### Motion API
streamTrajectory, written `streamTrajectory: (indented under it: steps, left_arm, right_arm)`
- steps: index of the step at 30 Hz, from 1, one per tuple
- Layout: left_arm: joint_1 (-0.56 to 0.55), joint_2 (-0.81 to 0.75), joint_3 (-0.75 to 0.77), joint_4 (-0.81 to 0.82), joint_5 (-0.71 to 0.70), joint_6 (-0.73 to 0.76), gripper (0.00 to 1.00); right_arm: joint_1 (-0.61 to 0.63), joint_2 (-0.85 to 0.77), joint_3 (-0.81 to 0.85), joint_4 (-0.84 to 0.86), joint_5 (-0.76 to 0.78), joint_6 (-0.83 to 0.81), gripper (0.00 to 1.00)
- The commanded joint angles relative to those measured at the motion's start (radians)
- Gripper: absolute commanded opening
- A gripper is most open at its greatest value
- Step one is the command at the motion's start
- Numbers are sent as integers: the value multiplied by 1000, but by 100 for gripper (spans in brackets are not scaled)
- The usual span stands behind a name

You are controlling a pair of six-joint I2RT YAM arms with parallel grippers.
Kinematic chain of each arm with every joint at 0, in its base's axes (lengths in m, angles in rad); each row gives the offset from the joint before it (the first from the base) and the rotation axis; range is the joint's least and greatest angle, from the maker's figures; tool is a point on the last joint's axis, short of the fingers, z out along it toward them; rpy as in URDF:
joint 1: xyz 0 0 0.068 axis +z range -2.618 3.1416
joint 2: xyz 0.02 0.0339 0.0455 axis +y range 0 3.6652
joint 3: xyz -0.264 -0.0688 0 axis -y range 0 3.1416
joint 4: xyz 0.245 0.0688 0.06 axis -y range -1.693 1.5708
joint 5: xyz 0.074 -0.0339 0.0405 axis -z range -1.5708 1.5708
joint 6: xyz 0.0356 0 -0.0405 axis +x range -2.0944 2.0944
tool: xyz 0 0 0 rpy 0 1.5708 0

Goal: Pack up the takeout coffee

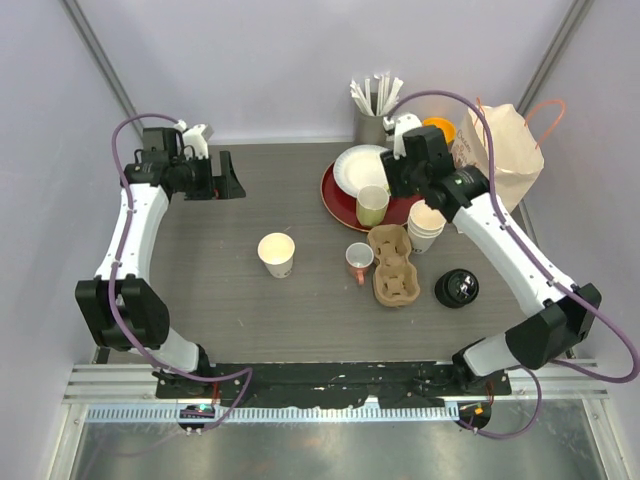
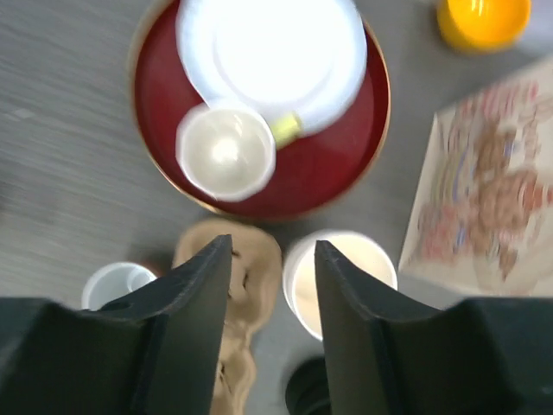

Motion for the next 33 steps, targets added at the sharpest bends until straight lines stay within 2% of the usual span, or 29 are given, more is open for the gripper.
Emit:
streamTrajectory:
  steps: [1, 4, 9, 13, 18, 25, 33]
  left_arm:
    - [5, -22, 4, 23, -2, 20, 98]
    - [6, -17, 2, 25, 9, 15, 98]
    - [5, -10, 2, 23, 6, 12, 98]
    - [5, -7, 2, 25, 4, 11, 98]
    - [5, -4, 2, 26, 1, 8, 98]
    - [5, 10, 10, 22, 1, 4, 98]
    - [5, 12, 16, 17, 7, -2, 98]
  right_arm:
    - [-89, -14, -105, -113, 12, 93, 55]
    - [-143, 9, -130, -105, 5, 87, 56]
    - [-163, 69, -130, -105, -52, 78, 54]
    - [-171, 116, -133, -108, 2, 69, 44]
    - [-177, 133, -128, -108, -29, 67, 42]
    - [-177, 138, -138, -119, -35, 69, 27]
    - [-175, 146, -136, -125, -29, 69, 25]
